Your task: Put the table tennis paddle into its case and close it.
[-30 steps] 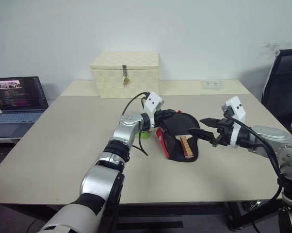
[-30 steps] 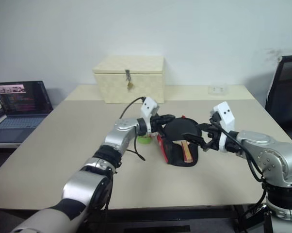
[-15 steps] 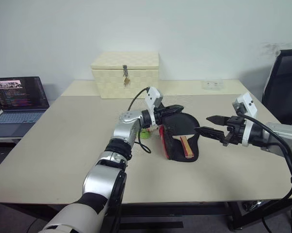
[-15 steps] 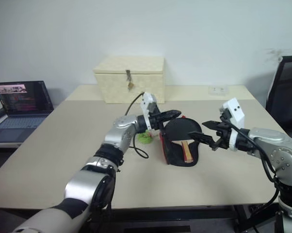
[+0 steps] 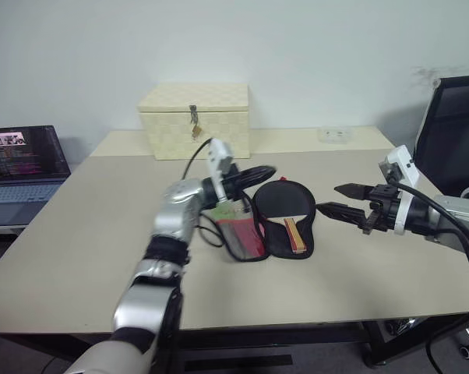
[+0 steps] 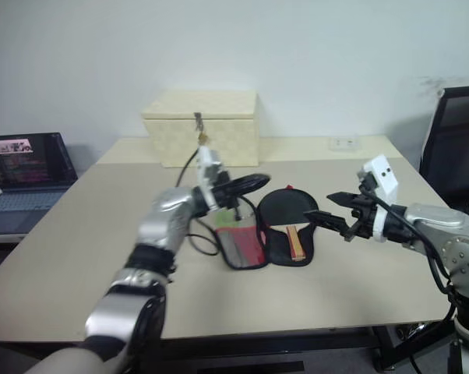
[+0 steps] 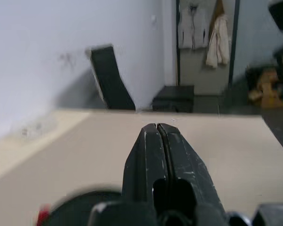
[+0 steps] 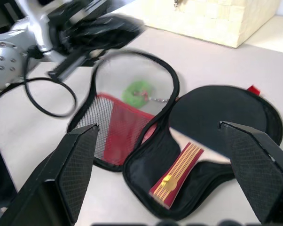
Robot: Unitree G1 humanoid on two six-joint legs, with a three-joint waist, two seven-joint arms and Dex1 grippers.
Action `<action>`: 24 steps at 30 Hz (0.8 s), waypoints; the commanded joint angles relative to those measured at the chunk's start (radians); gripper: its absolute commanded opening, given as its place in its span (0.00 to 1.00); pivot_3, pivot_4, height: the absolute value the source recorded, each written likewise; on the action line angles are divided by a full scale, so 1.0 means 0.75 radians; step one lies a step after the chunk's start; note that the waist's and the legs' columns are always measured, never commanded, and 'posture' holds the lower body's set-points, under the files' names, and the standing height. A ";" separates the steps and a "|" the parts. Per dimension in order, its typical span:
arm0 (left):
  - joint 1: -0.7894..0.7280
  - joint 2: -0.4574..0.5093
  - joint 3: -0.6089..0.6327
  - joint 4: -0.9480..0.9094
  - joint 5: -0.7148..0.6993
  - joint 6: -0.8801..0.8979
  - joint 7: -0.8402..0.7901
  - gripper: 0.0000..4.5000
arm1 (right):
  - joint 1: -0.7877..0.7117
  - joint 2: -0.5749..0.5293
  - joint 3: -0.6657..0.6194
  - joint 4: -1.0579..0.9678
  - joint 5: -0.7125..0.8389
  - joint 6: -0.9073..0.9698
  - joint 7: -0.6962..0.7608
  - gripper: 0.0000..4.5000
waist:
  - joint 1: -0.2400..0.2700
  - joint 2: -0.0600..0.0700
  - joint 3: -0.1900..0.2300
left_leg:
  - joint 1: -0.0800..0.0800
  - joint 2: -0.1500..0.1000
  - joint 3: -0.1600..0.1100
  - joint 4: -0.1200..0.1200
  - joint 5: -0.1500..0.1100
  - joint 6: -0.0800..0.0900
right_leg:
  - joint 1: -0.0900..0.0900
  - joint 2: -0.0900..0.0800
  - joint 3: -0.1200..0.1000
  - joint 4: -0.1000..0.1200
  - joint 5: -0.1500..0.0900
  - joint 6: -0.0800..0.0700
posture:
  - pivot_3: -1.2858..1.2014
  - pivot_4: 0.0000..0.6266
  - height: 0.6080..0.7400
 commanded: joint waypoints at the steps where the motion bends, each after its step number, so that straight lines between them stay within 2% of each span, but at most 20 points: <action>1: 0.121 0.147 0.013 -0.284 -0.093 0.227 -0.047 0.01 | -0.005 0.000 -0.033 -0.059 0.076 0.000 0.012 1.00 | 0.001 0.000 0.000 | 0.000 0.000 0.000 0.000 0.000 0.000 | 0.000 0.000 0.000 0.000 0.000 0.000 | 0.52 0.24 1.00; 7: 0.343 0.409 0.031 -0.451 -0.099 0.391 -0.068 0.01 | 0.000 -0.010 -0.006 -0.060 0.117 -0.010 0.036 1.00 | 0.009 0.000 0.000 | 0.000 0.000 -0.001 0.003 0.000 0.000 | 0.001 0.000 0.000 0.000 0.000 0.000 | 0.52 0.24 1.00; 12: 0.442 0.537 -0.003 -0.439 0.004 0.418 0.018 0.01 | -0.002 -0.008 0.016 -0.046 0.102 -0.029 0.050 1.00 | 0.012 0.000 0.000 | 0.000 0.001 -0.002 0.003 0.000 0.000 | 0.001 -0.001 0.000 0.000 0.000 0.000 | 0.52 0.24 1.00; 16: 0.479 0.544 -0.022 -0.412 0.060 0.417 0.099 0.01 | -0.006 -0.005 0.037 -0.035 0.091 -0.047 0.060 1.00 | 0.017 0.000 0.000 | -0.001 0.000 -0.002 0.003 0.000 0.000 | 0.001 -0.001 0.000 0.000 0.000 0.000 | 0.52 0.24 1.00; 24: 0.473 0.443 -0.085 -0.265 0.161 0.313 0.240 0.01 | -0.016 -0.007 0.065 -0.020 0.078 -0.074 0.070 1.00 | 0.022 0.000 0.000 | -0.001 0.001 -0.001 0.003 0.000 0.000 | 0.001 -0.001 0.000 0.000 0.000 0.000 | 0.52 0.24 1.00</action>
